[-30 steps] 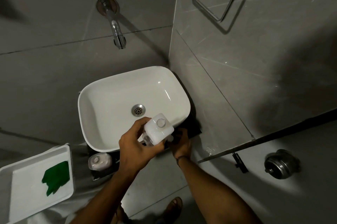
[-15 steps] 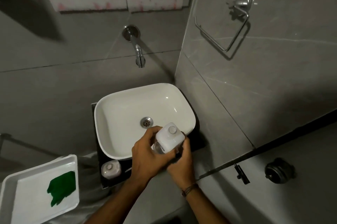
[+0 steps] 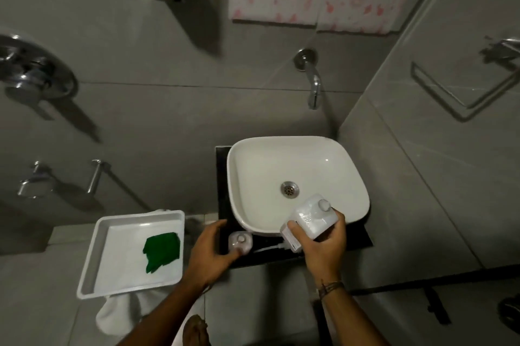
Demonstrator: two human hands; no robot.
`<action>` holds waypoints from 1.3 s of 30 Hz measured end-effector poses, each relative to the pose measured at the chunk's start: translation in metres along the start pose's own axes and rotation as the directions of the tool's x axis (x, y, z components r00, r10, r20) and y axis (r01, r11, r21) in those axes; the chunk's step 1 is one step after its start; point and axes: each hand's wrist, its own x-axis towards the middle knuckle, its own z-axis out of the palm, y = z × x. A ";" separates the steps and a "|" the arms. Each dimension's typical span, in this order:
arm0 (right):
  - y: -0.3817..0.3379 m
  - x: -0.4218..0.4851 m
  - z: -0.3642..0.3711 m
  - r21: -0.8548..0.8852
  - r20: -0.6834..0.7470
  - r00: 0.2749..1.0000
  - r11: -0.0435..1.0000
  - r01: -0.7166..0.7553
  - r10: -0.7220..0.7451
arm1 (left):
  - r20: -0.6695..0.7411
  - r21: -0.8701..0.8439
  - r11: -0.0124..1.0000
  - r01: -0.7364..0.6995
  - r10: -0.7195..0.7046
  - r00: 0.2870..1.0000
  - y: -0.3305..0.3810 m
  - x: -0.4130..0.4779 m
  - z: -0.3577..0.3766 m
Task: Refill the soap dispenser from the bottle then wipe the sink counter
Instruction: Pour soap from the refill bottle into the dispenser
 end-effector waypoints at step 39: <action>-0.258 0.056 0.154 -0.474 0.526 0.506 0.259 0.842 -0.684 | -0.356 0.053 0.882 -0.468 0.454 0.817 0.184 0.055 -0.187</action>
